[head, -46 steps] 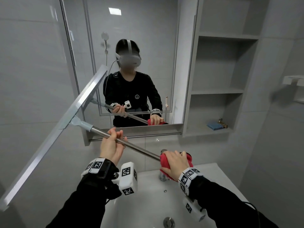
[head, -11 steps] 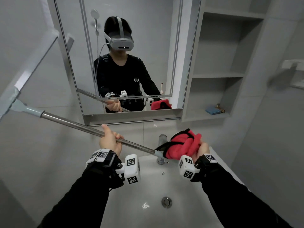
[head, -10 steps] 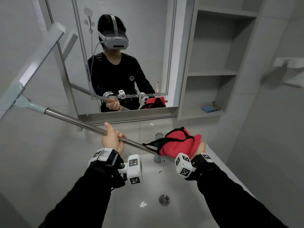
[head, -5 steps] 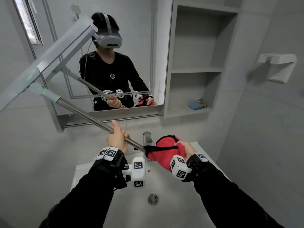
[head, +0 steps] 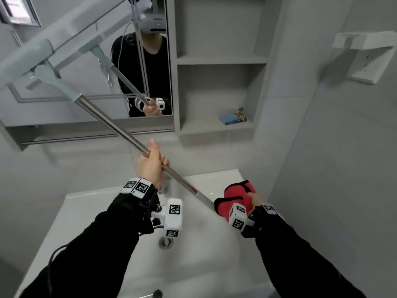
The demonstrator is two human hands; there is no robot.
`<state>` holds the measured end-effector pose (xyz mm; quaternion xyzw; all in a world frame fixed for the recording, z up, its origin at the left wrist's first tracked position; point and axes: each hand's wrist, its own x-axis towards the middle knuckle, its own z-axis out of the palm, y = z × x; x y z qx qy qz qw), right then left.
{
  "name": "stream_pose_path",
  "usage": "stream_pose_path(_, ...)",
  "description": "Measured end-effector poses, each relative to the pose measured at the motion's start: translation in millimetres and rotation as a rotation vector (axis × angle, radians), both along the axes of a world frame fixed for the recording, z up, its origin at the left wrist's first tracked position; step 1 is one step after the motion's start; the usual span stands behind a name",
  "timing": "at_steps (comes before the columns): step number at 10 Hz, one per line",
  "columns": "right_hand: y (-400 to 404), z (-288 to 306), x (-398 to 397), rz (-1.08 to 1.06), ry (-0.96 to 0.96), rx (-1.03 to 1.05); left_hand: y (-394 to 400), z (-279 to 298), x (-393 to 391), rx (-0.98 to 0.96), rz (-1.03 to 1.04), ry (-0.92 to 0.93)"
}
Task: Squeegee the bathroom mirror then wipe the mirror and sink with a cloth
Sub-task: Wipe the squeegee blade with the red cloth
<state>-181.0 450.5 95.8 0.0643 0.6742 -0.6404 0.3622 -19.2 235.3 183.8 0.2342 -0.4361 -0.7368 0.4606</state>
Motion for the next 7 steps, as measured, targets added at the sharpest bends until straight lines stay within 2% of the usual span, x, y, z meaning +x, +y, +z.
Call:
stream_pose_path(1, 13, -19, -23, -0.008, -0.091, 0.018, 10, -14, -24, -0.061, -0.007, -0.062)
stream_pose_path(2, 11, -9, -7, 0.173, 0.155, 0.124, 18, -28, -45, -0.18, 0.013, -0.179)
stream_pose_path(3, 5, -24, -20, 0.223, 0.176, 0.062, 25, -37, -62, -0.274, 0.013, -0.301)
stream_pose_path(4, -9, -52, -52, 0.153, -0.116, 0.049, 31, -40, -78, -0.3, -0.007, -0.418)
stream_pose_path(5, -15, -86, -74, 0.081, -0.315, -0.095, 37, -42, -88, -0.355, -0.042, -0.489)
stream_pose_path(6, -2, -109, -81, 0.115, -0.292, -0.041, 43, -46, -97, -0.406, -0.029, -0.559)
stream_pose_path(7, 9, -119, -90, 0.174, -0.15, 0.191, 47, -48, -105, -0.427, -0.027, -0.598)
